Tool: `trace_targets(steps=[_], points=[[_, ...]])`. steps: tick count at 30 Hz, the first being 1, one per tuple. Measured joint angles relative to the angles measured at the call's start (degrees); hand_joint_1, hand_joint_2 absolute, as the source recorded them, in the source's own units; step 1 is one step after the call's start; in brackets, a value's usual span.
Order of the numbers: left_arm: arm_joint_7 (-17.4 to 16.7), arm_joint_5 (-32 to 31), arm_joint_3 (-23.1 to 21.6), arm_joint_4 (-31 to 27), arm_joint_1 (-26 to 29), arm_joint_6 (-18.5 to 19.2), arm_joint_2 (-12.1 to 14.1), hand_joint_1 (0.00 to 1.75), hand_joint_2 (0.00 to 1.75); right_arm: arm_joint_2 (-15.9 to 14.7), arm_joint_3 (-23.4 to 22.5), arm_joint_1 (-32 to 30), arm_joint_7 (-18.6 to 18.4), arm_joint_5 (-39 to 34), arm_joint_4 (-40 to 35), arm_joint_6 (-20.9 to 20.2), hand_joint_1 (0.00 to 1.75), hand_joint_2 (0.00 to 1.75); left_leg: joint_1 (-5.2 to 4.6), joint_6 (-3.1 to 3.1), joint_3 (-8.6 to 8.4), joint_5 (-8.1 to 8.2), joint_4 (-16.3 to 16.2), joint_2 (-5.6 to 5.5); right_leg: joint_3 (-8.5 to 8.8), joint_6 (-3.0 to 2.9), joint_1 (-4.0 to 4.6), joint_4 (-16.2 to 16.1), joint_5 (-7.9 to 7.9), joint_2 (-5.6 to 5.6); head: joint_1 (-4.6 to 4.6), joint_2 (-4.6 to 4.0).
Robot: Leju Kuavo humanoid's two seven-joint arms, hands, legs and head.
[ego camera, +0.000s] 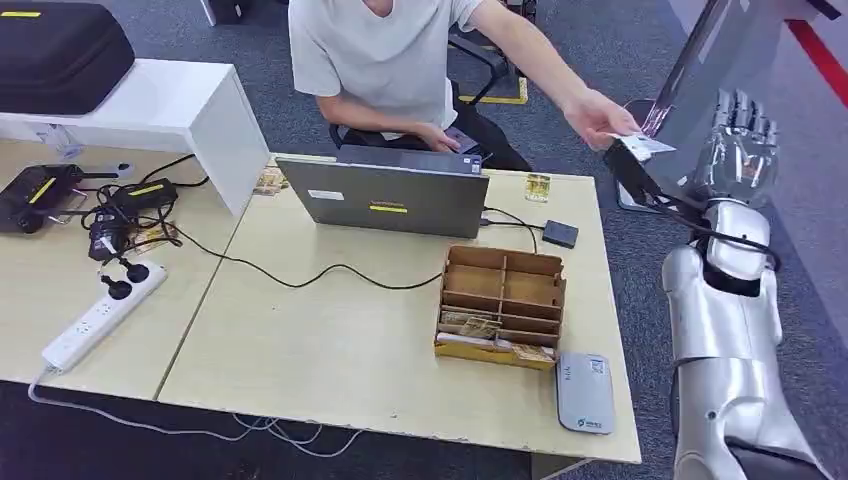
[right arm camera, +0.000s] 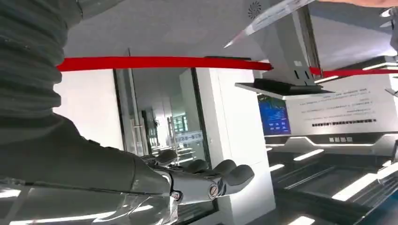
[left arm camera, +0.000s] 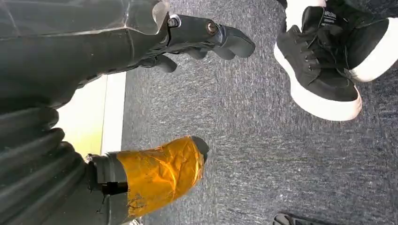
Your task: Pass the card to the sensor for recognition and then transmit it.
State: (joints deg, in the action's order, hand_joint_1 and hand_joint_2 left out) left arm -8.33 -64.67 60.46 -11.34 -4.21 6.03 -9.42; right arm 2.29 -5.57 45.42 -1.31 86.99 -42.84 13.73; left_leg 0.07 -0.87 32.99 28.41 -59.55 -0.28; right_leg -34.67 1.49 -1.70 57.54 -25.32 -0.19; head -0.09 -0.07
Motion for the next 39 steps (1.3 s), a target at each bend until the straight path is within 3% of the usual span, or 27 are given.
trace_targets(steps=[27,28,29,39], points=[[-0.4,0.3,0.0,0.0,0.0,0.4,0.0,0.0,1.75,3.0,-0.4,0.1,1.2,-2.2,0.3,-1.0,0.0,1.75,0.0,0.0,0.0,0.0,0.0,0.01,-0.02,0.0,0.0,0.0,0.0,0.02,0.0,0.0],[-0.4,0.3,0.0,0.0,0.0,0.4,0.0,0.0,1.75,3.2,-0.4,0.1,1.2,-2.2,0.3,-1.0,0.35,1.75,0.0,0.0,0.0,0.0,0.0,0.01,-0.02,0.0,0.0,0.0,0.0,0.02,0.0,0.0],[-0.4,0.3,0.0,0.0,0.0,0.4,0.0,0.0,1.75,3.2,-0.4,0.1,1.2,-2.3,0.3,-1.0,1.75,1.75,0.0,0.0,0.0,0.0,0.0,0.01,-0.02,0.0,0.0,0.0,0.0,0.02,0.0,0.0],[-0.4,0.4,0.0,0.0,0.0,0.6,0.0,0.0,1.75,3.7,-0.3,-0.2,2.4,-4.2,0.3,-1.0,1.75,1.75,0.0,0.0,0.01,0.0,0.0,0.01,-0.02,0.0,0.0,0.0,0.0,0.01,0.0,0.0]])
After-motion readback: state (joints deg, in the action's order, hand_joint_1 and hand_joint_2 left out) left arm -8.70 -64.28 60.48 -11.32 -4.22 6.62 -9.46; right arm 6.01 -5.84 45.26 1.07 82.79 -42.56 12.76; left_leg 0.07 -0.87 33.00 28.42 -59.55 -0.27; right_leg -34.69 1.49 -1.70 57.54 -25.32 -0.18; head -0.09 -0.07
